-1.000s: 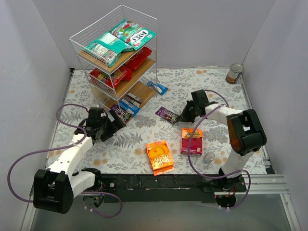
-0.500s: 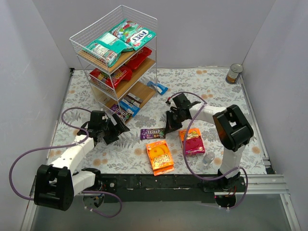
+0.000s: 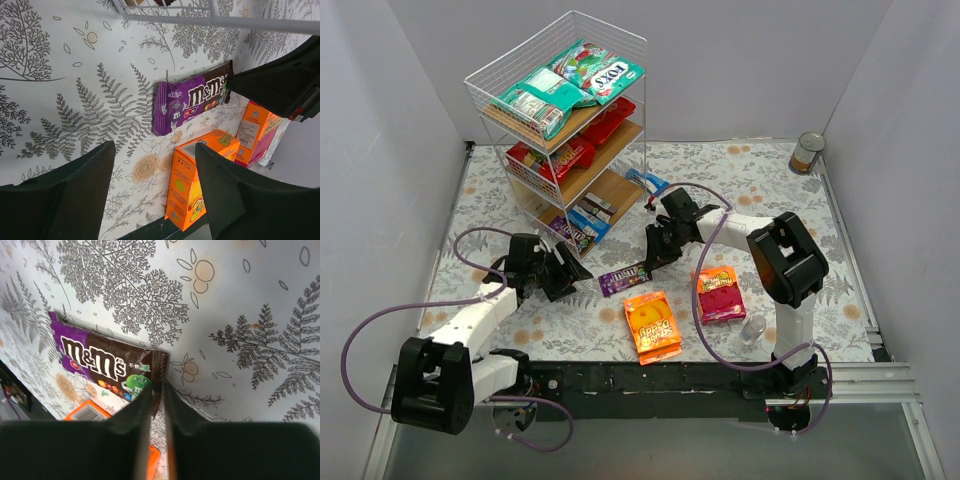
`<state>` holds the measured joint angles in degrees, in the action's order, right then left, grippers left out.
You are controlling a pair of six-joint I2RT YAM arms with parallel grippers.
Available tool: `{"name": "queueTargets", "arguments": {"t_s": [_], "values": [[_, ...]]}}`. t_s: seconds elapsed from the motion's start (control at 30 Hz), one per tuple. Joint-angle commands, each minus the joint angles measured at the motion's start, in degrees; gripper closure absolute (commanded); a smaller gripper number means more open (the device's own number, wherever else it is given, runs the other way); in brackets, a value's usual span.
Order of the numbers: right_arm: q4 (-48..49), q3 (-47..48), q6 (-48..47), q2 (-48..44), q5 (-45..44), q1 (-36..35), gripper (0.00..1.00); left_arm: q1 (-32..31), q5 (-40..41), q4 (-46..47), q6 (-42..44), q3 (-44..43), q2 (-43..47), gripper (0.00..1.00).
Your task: Place and organize the candy bags onto the shelf
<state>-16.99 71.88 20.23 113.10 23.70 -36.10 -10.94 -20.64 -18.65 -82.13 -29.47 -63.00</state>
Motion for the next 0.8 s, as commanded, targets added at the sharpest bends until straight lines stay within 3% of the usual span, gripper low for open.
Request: {"name": "queueTargets", "arguments": {"t_s": [0.0,0.07,0.2,0.77], "values": [[0.7,-0.8,0.2,-2.4,-2.5,-0.5,0.63,0.0,-2.9,4.3,-1.5,2.5,-1.0,0.37],[1.3,-1.8,0.8,-3.2,-3.4,-0.5,0.50,0.0,-3.2,6.4,-2.9,3.2,-1.1,0.39],[1.3,-1.4,0.6,-1.4,-0.6,-0.5,0.45,-0.5,-3.4,10.1,-4.8,4.7,-3.5,0.42],[0.9,-3.0,-0.3,3.5,11.4,-0.4,0.47,-5.2,-2.0,21.3,-9.0,3.3,-14.9,0.46]]}}
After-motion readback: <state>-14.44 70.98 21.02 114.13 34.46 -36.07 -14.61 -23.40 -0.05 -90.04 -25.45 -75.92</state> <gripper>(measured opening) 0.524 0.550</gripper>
